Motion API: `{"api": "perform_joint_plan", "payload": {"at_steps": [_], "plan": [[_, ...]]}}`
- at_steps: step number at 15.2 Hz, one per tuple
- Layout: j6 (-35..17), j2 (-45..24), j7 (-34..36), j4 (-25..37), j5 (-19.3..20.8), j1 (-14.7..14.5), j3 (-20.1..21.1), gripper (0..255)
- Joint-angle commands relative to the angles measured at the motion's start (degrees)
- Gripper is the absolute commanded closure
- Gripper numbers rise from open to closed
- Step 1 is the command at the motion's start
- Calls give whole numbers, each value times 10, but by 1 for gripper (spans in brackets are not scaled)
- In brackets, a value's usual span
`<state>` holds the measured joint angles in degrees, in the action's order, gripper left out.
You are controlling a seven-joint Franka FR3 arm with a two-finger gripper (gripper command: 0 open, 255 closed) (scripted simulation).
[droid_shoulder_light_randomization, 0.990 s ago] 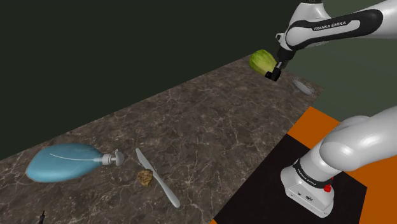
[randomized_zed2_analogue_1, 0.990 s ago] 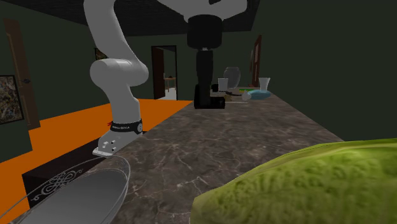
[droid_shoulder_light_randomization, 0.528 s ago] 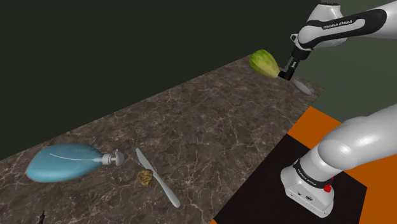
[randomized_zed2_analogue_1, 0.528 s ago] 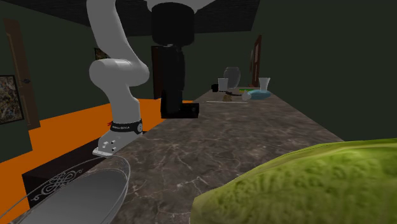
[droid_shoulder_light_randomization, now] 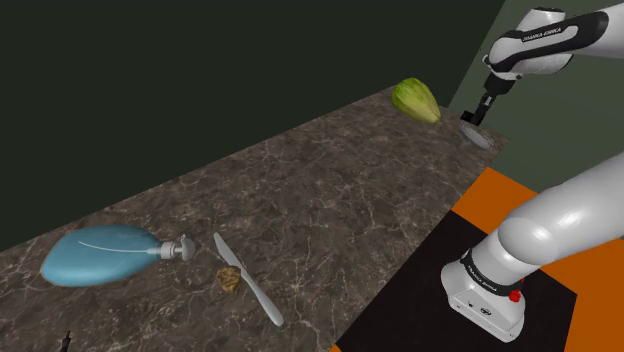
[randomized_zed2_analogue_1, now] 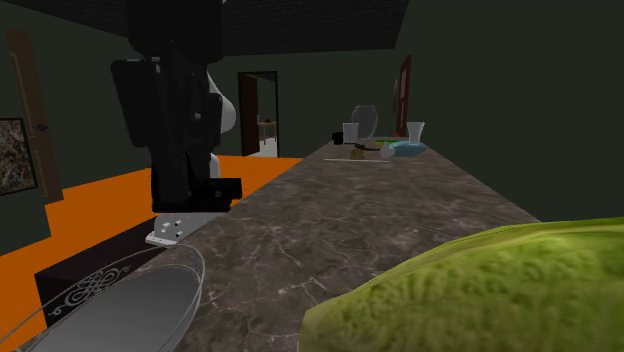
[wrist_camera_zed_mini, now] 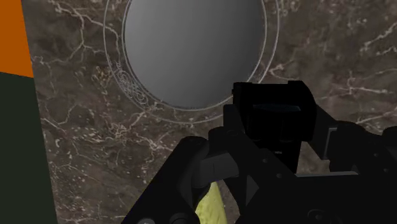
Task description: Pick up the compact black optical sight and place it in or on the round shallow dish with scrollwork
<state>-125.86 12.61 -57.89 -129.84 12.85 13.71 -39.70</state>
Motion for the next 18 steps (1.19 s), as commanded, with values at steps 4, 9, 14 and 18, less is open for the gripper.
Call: {"api": "perform_joint_plan", "payload": {"at_steps": [4, 9, 14, 18], "plan": [[-4, -83, -116, 72, -70, 8, -64, 255], [-35, -106, -134, 59, -91, 10, -71, 255], [-73, -132, -150, 38, -115, 11, -74, 255], [-100, -154, -165, 26, -137, 14, -73, 255]]}}
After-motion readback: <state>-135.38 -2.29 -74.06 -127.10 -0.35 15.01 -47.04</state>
